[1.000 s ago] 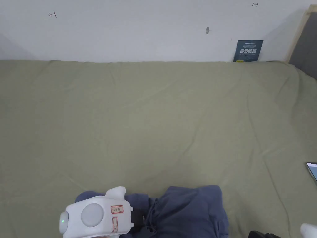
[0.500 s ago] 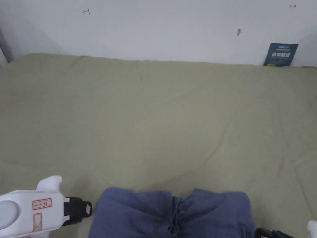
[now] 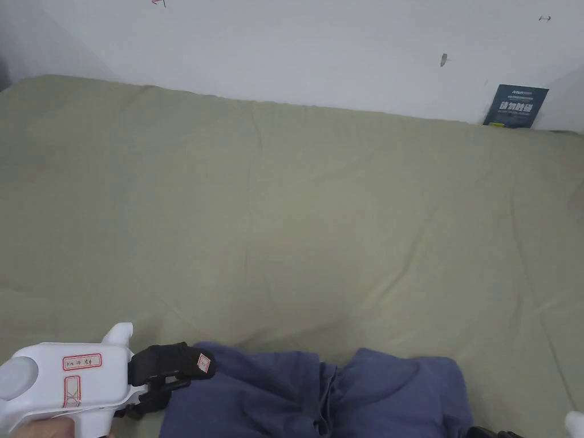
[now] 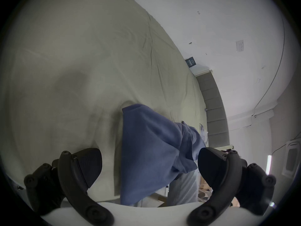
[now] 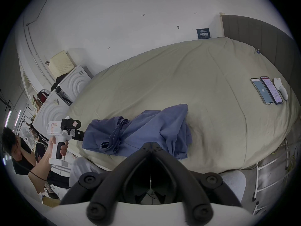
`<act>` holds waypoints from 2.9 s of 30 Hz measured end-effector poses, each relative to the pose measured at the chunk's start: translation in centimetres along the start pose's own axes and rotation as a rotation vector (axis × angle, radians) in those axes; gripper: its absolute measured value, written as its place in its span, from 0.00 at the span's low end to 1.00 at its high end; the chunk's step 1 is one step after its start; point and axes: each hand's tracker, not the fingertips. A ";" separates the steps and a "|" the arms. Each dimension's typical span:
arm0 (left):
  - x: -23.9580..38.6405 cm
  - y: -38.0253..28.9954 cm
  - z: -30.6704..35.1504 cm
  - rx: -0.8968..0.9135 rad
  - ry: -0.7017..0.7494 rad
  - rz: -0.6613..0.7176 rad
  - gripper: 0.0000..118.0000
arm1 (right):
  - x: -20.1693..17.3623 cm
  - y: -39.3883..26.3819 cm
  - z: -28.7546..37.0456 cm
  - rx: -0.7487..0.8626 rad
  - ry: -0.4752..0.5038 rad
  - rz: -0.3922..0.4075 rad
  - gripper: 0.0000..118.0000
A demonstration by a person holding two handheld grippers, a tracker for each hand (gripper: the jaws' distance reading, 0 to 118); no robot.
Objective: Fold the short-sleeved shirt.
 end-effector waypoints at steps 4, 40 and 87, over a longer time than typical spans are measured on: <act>-0.9 0.4 -1.9 -0.030 -0.091 0.011 0.94 | 0.1 -0.2 -0.1 -0.009 -0.002 -0.014 0.00; 20.2 -2.0 1.3 0.111 0.623 -0.320 0.11 | 3.0 -0.9 1.8 0.056 0.045 -0.056 0.00; 11.3 -6.1 -19.1 -0.117 0.090 -0.116 0.03 | 4.6 -0.9 2.4 0.025 0.008 -0.093 0.00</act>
